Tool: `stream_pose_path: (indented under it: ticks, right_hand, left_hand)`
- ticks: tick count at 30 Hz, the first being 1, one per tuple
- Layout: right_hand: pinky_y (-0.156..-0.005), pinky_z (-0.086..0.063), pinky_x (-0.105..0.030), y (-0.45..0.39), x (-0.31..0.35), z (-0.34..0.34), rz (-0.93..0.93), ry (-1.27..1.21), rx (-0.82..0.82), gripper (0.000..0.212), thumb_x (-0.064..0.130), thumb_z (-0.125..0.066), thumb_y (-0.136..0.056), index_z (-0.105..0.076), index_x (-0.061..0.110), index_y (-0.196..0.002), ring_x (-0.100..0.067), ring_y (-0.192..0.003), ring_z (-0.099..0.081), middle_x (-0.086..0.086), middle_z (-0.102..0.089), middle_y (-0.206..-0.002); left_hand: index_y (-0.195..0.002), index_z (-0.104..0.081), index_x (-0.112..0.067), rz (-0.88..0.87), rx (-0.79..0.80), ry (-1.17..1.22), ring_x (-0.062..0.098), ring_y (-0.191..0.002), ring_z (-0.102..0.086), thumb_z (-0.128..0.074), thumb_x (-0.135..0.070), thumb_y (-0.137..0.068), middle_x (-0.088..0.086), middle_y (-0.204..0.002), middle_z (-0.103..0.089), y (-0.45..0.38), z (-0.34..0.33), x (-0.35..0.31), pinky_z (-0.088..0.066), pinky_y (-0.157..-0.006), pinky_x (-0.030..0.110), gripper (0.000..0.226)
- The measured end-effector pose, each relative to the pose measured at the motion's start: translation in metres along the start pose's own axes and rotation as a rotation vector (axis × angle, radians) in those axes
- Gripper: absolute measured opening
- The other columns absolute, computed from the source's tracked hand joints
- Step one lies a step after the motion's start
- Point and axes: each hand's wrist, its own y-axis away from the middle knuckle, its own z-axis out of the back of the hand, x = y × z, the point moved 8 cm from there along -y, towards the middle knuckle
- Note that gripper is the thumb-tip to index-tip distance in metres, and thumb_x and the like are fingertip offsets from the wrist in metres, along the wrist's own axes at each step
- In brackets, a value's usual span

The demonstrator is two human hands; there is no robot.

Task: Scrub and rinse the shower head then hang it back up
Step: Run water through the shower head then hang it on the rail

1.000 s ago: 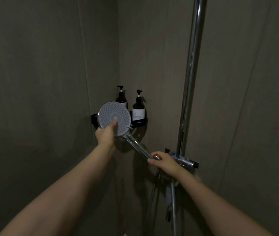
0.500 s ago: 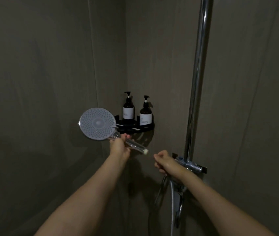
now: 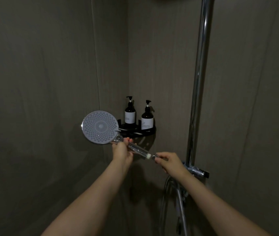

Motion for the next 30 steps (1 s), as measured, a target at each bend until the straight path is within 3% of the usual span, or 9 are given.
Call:
stream_pose_path:
  ticks: [3, 7, 12, 15, 17, 20, 24, 27, 30]
  right_hand:
    - [-0.042, -0.035, -0.002, 0.002, 0.008, -0.007, 0.008, 0.085, 0.05, 0.022, 0.011, -0.055, -0.09, -0.062, 0.031, -0.085, 0.013, -0.044, -0.051, 0.026, -0.06, -0.051]
    - [-0.042, -0.033, -0.006, 0.006, 0.014, -0.011, -0.014, 0.148, 0.089, 0.03, 0.014, -0.049, -0.093, -0.057, 0.026, -0.067, 0.006, -0.041, -0.045, 0.009, -0.051, -0.046]
    - [-0.037, -0.03, -0.013, 0.002, -0.001, -0.015, -0.176, 0.036, 0.114, 0.03, 0.028, -0.035, -0.099, -0.058, 0.019, -0.082, -0.001, -0.037, -0.037, 0.004, -0.051, -0.06]
    - [-0.038, -0.036, -0.012, 0.001, -0.002, -0.017, -0.166, -0.017, 0.125, 0.007, 0.033, -0.053, -0.091, -0.048, 0.028, -0.09, 0.005, -0.04, -0.049, 0.006, -0.058, -0.07]
    - [-0.042, -0.04, -0.011, 0.001, -0.002, -0.017, -0.156, 0.028, 0.131, 0.019, 0.026, -0.062, -0.085, -0.045, 0.031, -0.091, 0.005, -0.052, -0.058, 0.007, -0.063, -0.079]
    - [-0.045, -0.042, -0.012, -0.001, 0.003, -0.019, -0.123, 0.054, 0.116, 0.019, 0.017, -0.061, -0.085, -0.047, 0.03, -0.086, -0.002, -0.059, -0.056, 0.006, -0.062, -0.082]
    - [-0.045, -0.038, -0.013, 0.001, 0.011, -0.02, -0.084, 0.016, 0.097, 0.013, 0.01, -0.05, -0.092, -0.05, 0.02, -0.084, -0.002, -0.05, -0.047, 0.003, -0.059, -0.073]
    - [-0.045, -0.035, -0.012, 0.002, 0.015, -0.024, -0.064, 0.017, 0.129, 0.012, 0.012, -0.043, -0.096, -0.051, 0.013, -0.088, -0.004, -0.048, -0.042, 0.002, -0.055, -0.068]
    - [-0.046, -0.037, -0.012, 0.001, 0.01, -0.025, -0.068, 0.003, 0.133, 0.011, 0.013, -0.055, -0.09, -0.046, 0.015, -0.094, -0.005, -0.057, -0.046, 0.0, -0.055, -0.078]
  left_hand:
    - [-0.136, -0.039, -0.012, 0.023, 0.007, 0.027, 0.011, -0.07, -0.05, -0.038, 0.003, -0.095, 0.002, -0.081, -0.05, 0.002, 0.0, 0.004, -0.048, -0.083, 0.035, 0.044]
    - [-0.131, -0.043, -0.012, 0.042, 0.006, -0.01, 0.012, -0.072, -0.053, -0.041, 0.003, -0.094, 0.003, -0.083, -0.052, 0.009, 0.001, 0.007, -0.05, -0.072, 0.031, 0.04]
    - [-0.139, -0.037, -0.009, 0.061, 0.013, -0.008, 0.013, -0.074, -0.053, -0.041, 0.005, -0.093, 0.005, -0.085, -0.052, 0.01, 0.0, 0.008, -0.044, -0.102, 0.04, 0.048]
    - [-0.132, -0.039, -0.012, 0.019, 0.002, 0.015, 0.012, -0.07, -0.051, -0.039, 0.008, -0.093, 0.005, -0.083, -0.05, 0.011, -0.003, 0.001, -0.054, -0.082, 0.03, 0.044]
    - [-0.132, -0.039, -0.013, 0.005, 0.005, 0.017, 0.012, -0.071, -0.051, -0.039, 0.007, -0.093, 0.005, -0.084, -0.051, 0.012, -0.004, -0.003, -0.053, -0.069, 0.025, 0.044]
    - [-0.135, -0.037, -0.011, 0.001, 0.003, 0.01, 0.012, -0.07, -0.051, -0.039, 0.007, -0.093, 0.005, -0.084, -0.05, 0.013, -0.003, -0.004, -0.049, -0.069, 0.026, 0.046]
    - [-0.123, -0.04, -0.016, 0.006, -0.002, 0.003, 0.011, -0.065, -0.048, -0.037, 0.007, -0.094, 0.004, -0.078, -0.048, 0.012, -0.004, -0.005, -0.047, -0.062, 0.024, 0.037]
    - [-0.135, -0.039, -0.01, 0.021, -0.01, -0.022, 0.011, -0.066, -0.05, -0.039, 0.005, -0.094, 0.004, -0.078, -0.049, 0.009, 0.001, -0.002, -0.049, -0.07, 0.028, 0.044]
    - [-0.138, -0.036, -0.006, 0.02, -0.01, -0.044, 0.011, -0.068, -0.051, -0.04, 0.004, -0.093, 0.003, -0.079, -0.05, 0.008, 0.004, -0.001, -0.05, -0.078, 0.032, 0.046]
